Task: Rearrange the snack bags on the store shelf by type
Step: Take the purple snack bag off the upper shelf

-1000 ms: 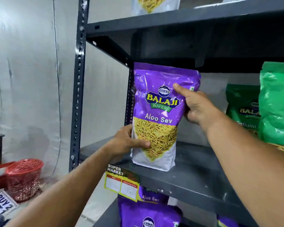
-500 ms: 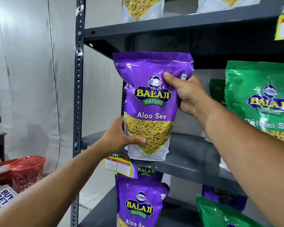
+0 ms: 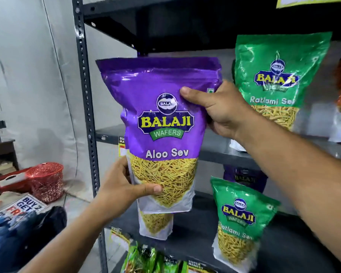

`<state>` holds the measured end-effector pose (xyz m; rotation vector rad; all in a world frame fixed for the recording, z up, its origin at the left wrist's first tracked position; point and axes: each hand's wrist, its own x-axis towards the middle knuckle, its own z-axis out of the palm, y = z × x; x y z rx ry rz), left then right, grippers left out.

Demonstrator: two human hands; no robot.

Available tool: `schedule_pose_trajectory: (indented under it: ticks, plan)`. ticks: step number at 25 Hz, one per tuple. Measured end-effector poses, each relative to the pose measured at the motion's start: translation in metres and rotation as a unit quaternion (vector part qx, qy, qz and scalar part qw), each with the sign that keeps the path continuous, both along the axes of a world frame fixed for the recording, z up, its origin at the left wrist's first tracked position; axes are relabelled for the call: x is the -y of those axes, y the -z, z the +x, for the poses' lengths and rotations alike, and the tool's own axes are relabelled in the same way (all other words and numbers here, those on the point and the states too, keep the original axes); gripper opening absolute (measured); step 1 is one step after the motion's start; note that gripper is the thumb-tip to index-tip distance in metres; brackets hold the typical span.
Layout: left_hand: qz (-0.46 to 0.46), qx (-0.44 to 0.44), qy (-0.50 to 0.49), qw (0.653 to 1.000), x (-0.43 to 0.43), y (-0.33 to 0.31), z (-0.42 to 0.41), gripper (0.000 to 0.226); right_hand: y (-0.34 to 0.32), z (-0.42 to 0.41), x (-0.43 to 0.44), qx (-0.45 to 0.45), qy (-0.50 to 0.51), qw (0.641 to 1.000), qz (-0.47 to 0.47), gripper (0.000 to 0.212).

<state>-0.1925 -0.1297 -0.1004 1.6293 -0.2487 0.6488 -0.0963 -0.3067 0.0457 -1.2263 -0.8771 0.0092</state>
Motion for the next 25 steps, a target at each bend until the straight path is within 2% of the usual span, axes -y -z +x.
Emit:
schedule_pose_trajectory:
  ticks: [2, 3, 4, 6, 7, 8, 9, 12, 15, 16, 17, 21, 24, 25]
  plan:
    - [-0.016, -0.032, -0.033, 0.999, 0.005, 0.038, -0.008, 0.055, 0.014, -0.004, 0.018, 0.067, 0.046, 0.994, -0.076, 0.02]
    - [-0.037, -0.054, -0.041, 0.997, 0.006, 0.06, -0.008, 0.063, 0.017, -0.006, 0.027, 0.146, 0.096, 0.97, -0.17, 0.018]
    - [-0.052, -0.075, -0.042, 0.995, 0.009, 0.081, -0.007, 0.07, 0.019, -0.006, 0.035, 0.239, 0.145, 0.915, -0.291, 0.016]
    - [-0.063, -0.113, -0.054, 0.99, 0.022, 0.118, 0.0, 0.071, 0.029, -0.005, 0.041, 0.397, 0.206, 0.743, -0.499, 0.018]
    - [-0.067, -0.129, -0.062, 0.987, 0.028, 0.136, 0.006, 0.066, 0.039, -0.002, 0.04, 0.445, 0.214, 0.667, -0.558, 0.022]
    - [-0.068, -0.143, -0.063, 0.985, 0.037, 0.149, 0.012, 0.064, 0.051, 0.003, 0.037, 0.477, 0.215, 0.615, -0.59, 0.023]
    - [-0.073, -0.162, -0.068, 0.982, 0.044, 0.164, 0.02, 0.065, 0.064, 0.01, 0.032, 0.493, 0.216, 0.58, -0.611, 0.022]
    - [-0.11, -0.205, -0.086, 0.969, 0.06, 0.201, 0.05, 0.077, 0.092, 0.032, 0.022, 0.501, 0.206, 0.518, -0.662, 0.023]
    - [-0.14, -0.227, -0.115, 0.957, 0.076, 0.22, 0.077, 0.08, 0.113, 0.052, 0.011, 0.497, 0.217, 0.472, -0.695, 0.031]
    - [-0.146, -0.229, -0.125, 0.954, 0.082, 0.226, 0.085, 0.08, 0.121, 0.056, 0.005, 0.498, 0.224, 0.464, -0.698, 0.032]
    - [-0.155, -0.235, -0.137, 0.95, 0.087, 0.23, 0.092, 0.08, 0.13, 0.061, 0.0, 0.491, 0.23, 0.47, -0.697, 0.032]
    - [-0.144, -0.247, -0.201, 0.937, 0.098, 0.247, 0.112, 0.084, 0.155, 0.1, -0.005, 0.389, 0.256, 0.561, -0.685, 0.028]
    - [-0.122, -0.255, -0.223, 0.933, 0.104, 0.25, 0.128, 0.09, 0.162, 0.127, -0.005, 0.259, 0.292, 0.638, -0.664, 0.014]
    - [-0.125, -0.255, -0.224, 0.932, 0.106, 0.25, 0.132, 0.093, 0.162, 0.133, -0.006, 0.24, 0.307, 0.646, -0.657, 0.02]
